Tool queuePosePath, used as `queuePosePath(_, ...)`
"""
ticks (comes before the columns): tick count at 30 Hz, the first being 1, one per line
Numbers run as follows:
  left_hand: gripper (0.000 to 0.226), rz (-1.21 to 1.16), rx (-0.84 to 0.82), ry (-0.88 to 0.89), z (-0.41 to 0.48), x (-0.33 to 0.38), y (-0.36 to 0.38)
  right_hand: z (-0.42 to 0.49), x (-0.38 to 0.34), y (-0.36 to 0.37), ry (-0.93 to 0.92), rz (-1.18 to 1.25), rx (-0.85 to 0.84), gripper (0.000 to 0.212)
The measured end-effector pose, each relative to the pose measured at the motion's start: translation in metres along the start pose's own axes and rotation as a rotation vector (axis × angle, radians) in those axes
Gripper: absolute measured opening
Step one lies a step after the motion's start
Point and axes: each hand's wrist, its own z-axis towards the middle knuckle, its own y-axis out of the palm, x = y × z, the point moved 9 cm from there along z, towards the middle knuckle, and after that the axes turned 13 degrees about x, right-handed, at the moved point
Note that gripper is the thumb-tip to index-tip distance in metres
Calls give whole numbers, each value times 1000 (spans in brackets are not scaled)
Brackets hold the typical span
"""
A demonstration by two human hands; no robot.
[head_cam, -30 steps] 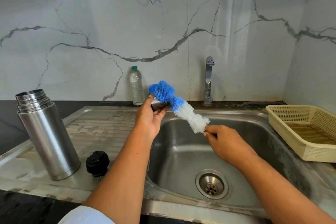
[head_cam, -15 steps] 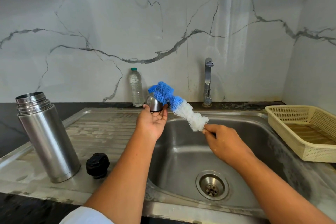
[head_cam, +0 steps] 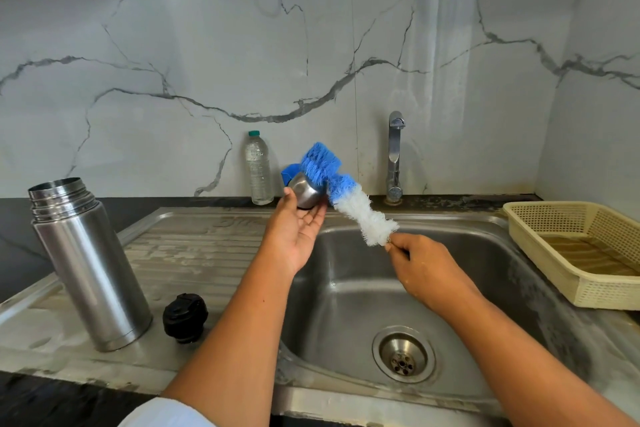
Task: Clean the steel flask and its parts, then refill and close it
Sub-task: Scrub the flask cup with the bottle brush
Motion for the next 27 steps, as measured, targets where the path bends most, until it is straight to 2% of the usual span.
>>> queuePosePath(4, 44, -170, 89, 31, 8, 12, -6, -3, 1, 1, -26, -42, -30, 27)
queuePosePath(10, 32, 13, -7, -6, -3, -6, 2, 0, -4, 4, -19, -9, -7, 26)
queuePosePath(13, 35, -76, 46, 15, 4, 0, -2, -4, -4, 6, -36, -42, -33, 30)
queuePosePath(18, 27, -6, 26, 11, -3, -6, 0, 0, -2, 2, -10, -33, 5, 24)
queuePosePath(22, 32, -185, 101, 9, 9, 8, -10, -6, 1, 8, -9, -67, -44, 27)
queuePosePath(27, 36, -70, -10, -12, -3, -5, 6, 0, 0, 5, 18, 10, 10, 24)
